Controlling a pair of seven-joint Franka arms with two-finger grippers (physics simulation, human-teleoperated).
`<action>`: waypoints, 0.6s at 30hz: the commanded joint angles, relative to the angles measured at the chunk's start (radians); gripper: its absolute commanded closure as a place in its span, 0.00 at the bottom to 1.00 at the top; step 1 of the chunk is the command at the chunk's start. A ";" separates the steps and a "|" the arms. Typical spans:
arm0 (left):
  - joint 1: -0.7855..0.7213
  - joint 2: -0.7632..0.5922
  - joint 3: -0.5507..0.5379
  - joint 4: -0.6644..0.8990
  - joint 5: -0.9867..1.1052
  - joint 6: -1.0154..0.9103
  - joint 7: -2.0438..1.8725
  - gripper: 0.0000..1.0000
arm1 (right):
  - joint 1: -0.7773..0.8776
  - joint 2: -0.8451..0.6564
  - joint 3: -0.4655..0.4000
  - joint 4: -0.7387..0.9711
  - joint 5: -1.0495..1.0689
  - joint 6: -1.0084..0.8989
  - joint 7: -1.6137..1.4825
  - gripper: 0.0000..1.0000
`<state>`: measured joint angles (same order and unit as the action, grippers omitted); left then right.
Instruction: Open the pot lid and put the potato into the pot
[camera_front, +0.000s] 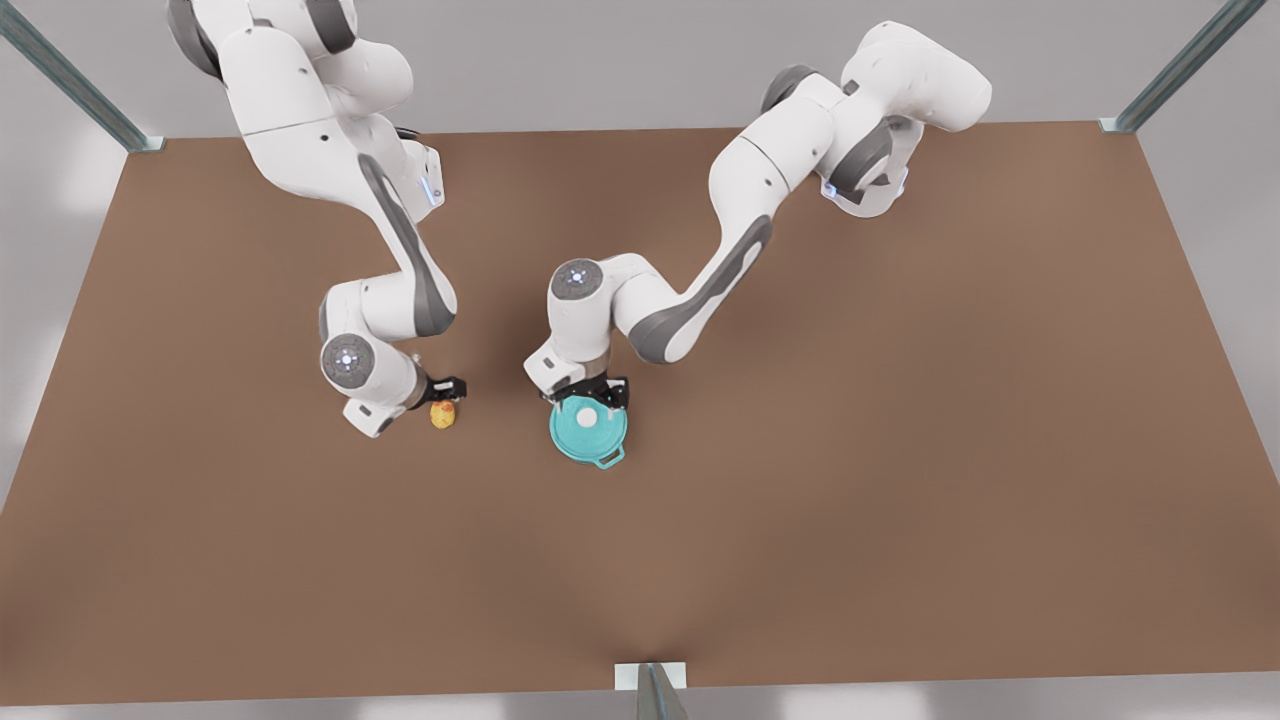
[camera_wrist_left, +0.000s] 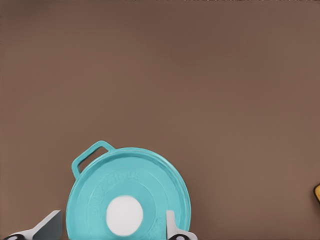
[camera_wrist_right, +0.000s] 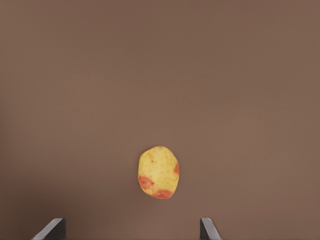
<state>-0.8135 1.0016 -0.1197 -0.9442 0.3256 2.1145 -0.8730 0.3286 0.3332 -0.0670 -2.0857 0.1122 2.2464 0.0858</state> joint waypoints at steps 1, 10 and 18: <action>-0.001 0.000 0.000 -0.012 0.033 0.009 -0.357 0.00 | 0.001 0.026 -0.001 0.000 0.003 0.068 0.046 0.00; 0.000 0.045 0.002 -0.012 0.049 0.027 -0.343 0.00 | -0.026 0.147 -0.001 0.007 0.001 0.154 0.037 0.00; 0.000 0.049 0.002 -0.012 0.050 0.027 -0.342 0.43 | -0.017 0.156 0.009 0.019 -0.002 0.156 -0.034 0.00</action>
<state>-0.8133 1.0524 -0.1181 -0.9562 0.3742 2.1401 -1.0893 0.3109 0.4903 -0.0584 -2.0667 0.1088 2.3897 0.0978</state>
